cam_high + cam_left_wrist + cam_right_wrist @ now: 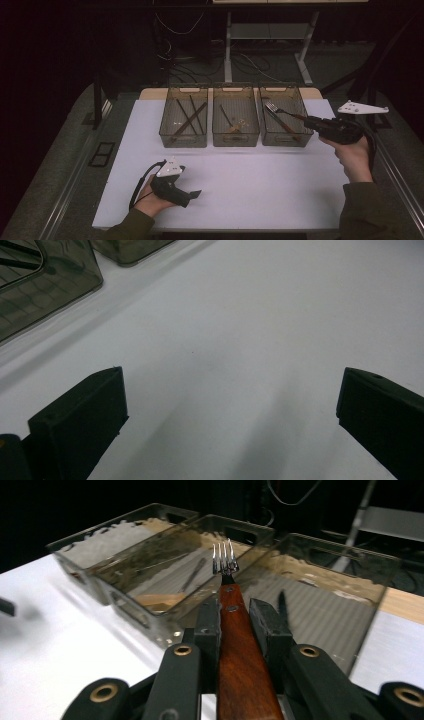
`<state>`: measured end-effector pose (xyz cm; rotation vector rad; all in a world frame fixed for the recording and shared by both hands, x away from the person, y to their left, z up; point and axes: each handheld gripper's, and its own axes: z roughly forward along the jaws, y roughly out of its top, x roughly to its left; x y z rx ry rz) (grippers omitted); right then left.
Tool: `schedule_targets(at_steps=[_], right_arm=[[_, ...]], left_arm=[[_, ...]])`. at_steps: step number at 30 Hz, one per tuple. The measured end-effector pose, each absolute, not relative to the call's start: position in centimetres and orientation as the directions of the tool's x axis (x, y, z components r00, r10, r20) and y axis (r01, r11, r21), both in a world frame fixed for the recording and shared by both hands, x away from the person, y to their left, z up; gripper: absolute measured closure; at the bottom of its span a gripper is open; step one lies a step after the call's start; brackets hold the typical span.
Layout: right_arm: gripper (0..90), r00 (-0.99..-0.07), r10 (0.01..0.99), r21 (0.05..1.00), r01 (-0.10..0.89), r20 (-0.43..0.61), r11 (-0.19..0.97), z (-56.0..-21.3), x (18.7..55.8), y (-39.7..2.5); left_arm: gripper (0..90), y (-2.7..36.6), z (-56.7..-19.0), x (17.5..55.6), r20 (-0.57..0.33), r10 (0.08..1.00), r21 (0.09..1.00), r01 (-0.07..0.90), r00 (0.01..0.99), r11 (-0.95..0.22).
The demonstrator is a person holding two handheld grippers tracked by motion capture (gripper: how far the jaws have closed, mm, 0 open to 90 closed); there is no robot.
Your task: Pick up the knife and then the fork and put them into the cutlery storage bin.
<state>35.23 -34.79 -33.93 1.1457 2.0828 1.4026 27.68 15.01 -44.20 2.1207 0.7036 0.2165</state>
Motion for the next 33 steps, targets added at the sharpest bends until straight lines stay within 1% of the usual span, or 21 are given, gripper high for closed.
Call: schedule_targets(at_steps=[4,16,25,33], right_arm=[[75.6,-0.557,0.822,0.888,0.431,0.120,0.163,-34.1,36.1,-35.1],[75.5,-0.441,0.885,0.848,0.517,0.150,0.114,-35.6,39.6,-35.2],[75.5,-0.413,0.896,0.807,0.578,0.163,0.120,-37.4,42.4,-33.3],[75.5,-0.384,0.911,0.768,0.626,0.151,0.136,-38.8,44.5,-31.3]], left_arm=[[0.0,15.0,-44.2,27.7,-0.098,0.553,0.790,0.403,0.827,-0.462],[0.0,15.0,-44.2,27.7,-0.100,0.551,0.791,0.403,0.828,-0.461],[0.0,14.9,-44.1,27.6,-0.101,0.547,0.791,0.401,0.831,-0.462],[0.0,14.8,-44.2,27.6,-0.106,0.537,0.787,0.401,0.837,-0.469]])
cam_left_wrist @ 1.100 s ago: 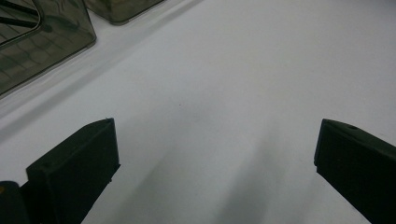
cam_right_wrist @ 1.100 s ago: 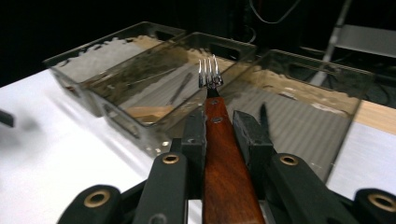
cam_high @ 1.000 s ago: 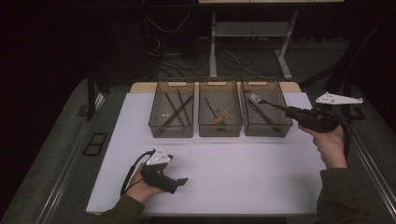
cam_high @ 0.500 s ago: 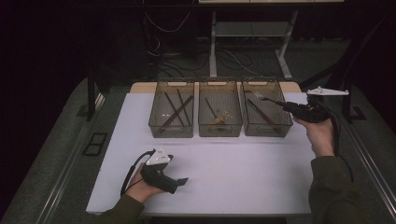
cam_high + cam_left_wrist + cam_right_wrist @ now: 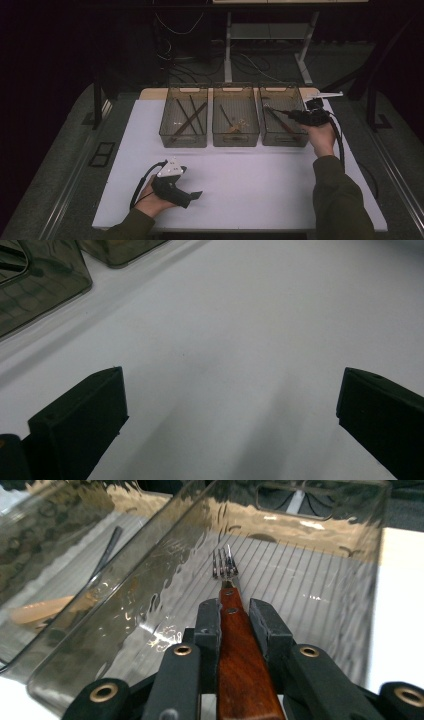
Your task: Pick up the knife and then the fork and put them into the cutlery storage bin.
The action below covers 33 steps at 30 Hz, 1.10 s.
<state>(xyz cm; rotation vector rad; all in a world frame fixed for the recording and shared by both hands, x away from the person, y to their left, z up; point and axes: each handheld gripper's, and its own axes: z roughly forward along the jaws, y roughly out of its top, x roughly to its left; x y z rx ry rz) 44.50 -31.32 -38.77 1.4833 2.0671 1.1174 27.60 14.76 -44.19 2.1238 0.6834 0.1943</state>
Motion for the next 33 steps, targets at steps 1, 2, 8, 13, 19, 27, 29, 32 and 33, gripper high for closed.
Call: schedule_targets(at_steps=[1,2,8,13,19,27,29,32,33], right_arm=[[75.5,-0.384,0.910,0.766,0.629,0.155,0.136,-38.9,44.7,-31.1],[75.5,-0.383,0.910,0.762,0.633,0.159,0.134,-39.1,44.8,-30.9],[75.2,-0.372,0.916,0.741,0.655,0.150,0.145,-39.8,45.5,-30.0],[62.3,-0.381,0.916,0.731,0.660,0.126,0.174,-40.0,45.6,-30.0],[51.6,-0.375,0.921,0.738,0.650,0.104,0.182,-39.6,45.3,-30.4],[41.7,-0.411,0.900,0.753,0.635,0.144,0.170,-38.7,44.4,-30.9],[39.5,-0.426,0.893,0.759,0.627,0.146,0.176,-38.3,44.2,-30.9],[36.4,-0.452,0.879,0.763,0.619,0.153,0.186,-37.8,43.6,-31.0],[34.9,-0.462,0.874,0.766,0.614,0.154,0.190,-37.7,43.4,-31.0]], left_arm=[[0.0,14.7,-44.2,27.6,-0.107,0.537,0.787,0.401,0.837,-0.469],[0.0,14.7,-44.2,27.6,-0.107,0.537,0.787,0.401,0.837,-0.469],[0.0,14.8,-44.2,27.6,-0.108,0.536,0.790,0.400,0.837,-0.465],[0.0,14.7,-44.2,27.6,-0.108,0.536,0.790,0.399,0.837,-0.465],[0.0,14.8,-44.2,27.6,-0.106,0.536,0.790,0.399,0.837,-0.466],[0.0,14.8,-44.2,27.7,-0.105,0.534,0.789,0.397,0.839,-0.469],[0.0,14.8,-44.2,27.7,-0.106,0.536,0.789,0.399,0.838,-0.468],[0.0,14.8,-44.2,27.6,-0.106,0.534,0.787,0.399,0.839,-0.470],[0.0,14.8,-44.2,27.6,-0.105,0.535,0.786,0.400,0.838,-0.471]])
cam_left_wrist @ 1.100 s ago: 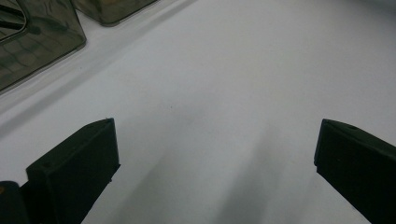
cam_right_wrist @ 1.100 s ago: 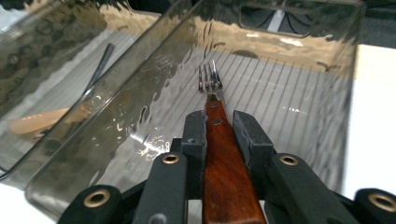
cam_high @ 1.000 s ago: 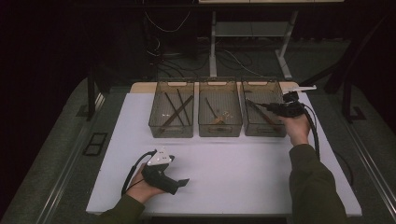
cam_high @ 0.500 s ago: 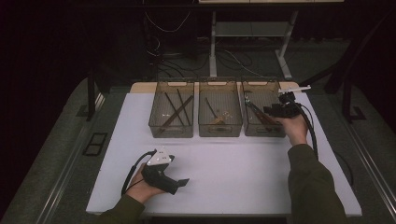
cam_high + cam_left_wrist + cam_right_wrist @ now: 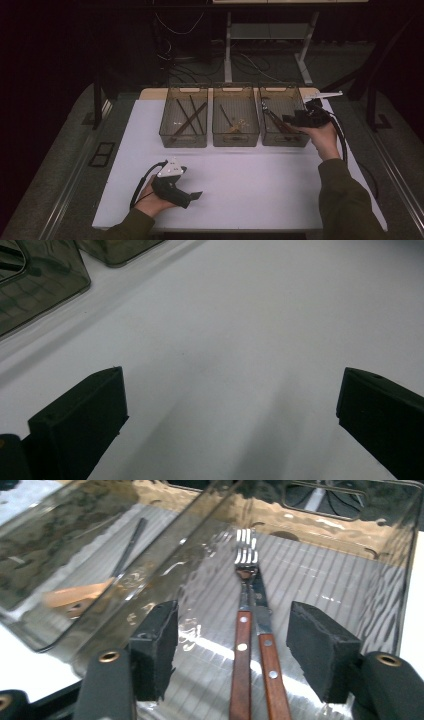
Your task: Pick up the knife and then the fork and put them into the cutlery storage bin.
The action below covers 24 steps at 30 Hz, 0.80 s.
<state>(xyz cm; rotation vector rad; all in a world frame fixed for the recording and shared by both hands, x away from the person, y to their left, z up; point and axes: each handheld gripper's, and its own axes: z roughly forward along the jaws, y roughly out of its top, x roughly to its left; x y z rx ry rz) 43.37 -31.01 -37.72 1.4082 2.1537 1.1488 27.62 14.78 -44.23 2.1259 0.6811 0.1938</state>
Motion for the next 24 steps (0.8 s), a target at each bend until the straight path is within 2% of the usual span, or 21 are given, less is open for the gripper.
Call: schedule_targets(at_steps=[8,12,24], right_arm=[[25.6,-0.515,0.839,0.798,0.573,0.174,0.186,-37.4,41.2,-30.7],[20.0,-0.535,0.831,0.811,0.548,0.152,0.205,-37.3,40.1,-30.4],[16.0,-0.580,0.799,0.859,0.480,0.158,0.179,-37.7,36.1,-30.4]], left_arm=[[0.0,14.9,-44.2,27.7,-0.104,0.534,0.787,0.398,0.839,-0.472],[0.0,15.0,-44.2,27.7,-0.105,0.534,0.790,0.397,0.839,-0.467],[0.0,15.3,-44.1,27.7,-0.107,0.539,0.793,0.399,0.836,-0.461]])
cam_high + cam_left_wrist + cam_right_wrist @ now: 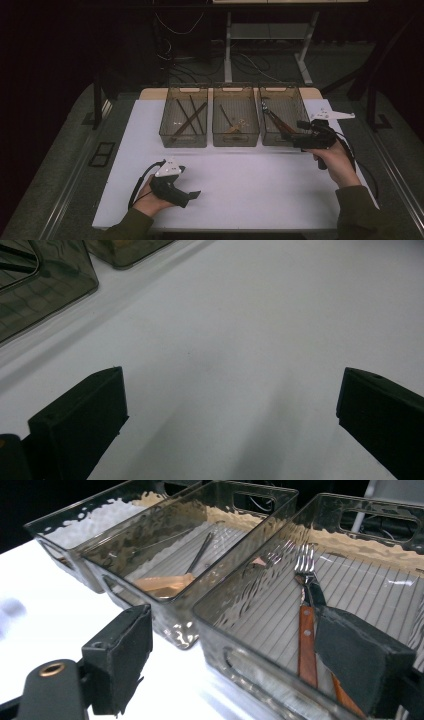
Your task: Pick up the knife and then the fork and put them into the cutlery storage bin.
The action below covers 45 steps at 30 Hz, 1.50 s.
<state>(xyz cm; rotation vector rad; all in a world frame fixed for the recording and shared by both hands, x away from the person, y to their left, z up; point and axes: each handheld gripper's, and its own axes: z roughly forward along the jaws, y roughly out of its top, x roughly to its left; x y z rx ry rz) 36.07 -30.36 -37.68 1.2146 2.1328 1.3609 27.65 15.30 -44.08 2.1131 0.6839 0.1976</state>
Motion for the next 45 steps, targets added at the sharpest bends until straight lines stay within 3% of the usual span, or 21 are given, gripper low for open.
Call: schedule_targets(at_steps=[17,45], right_arm=[[16.0,-0.624,0.774,0.869,0.435,0.103,0.235,-40.4,31.0,-29.8],[16.0,-0.703,0.701,0.828,0.460,0.119,0.321,-44.8,25.8,-28.4]], left_arm=[[0.0,15.6,-43.9,27.6,-0.107,0.530,0.806,0.386,0.841,-0.450],[0.0,15.8,-43.8,27.6,-0.104,0.526,0.810,0.379,0.844,-0.448]])
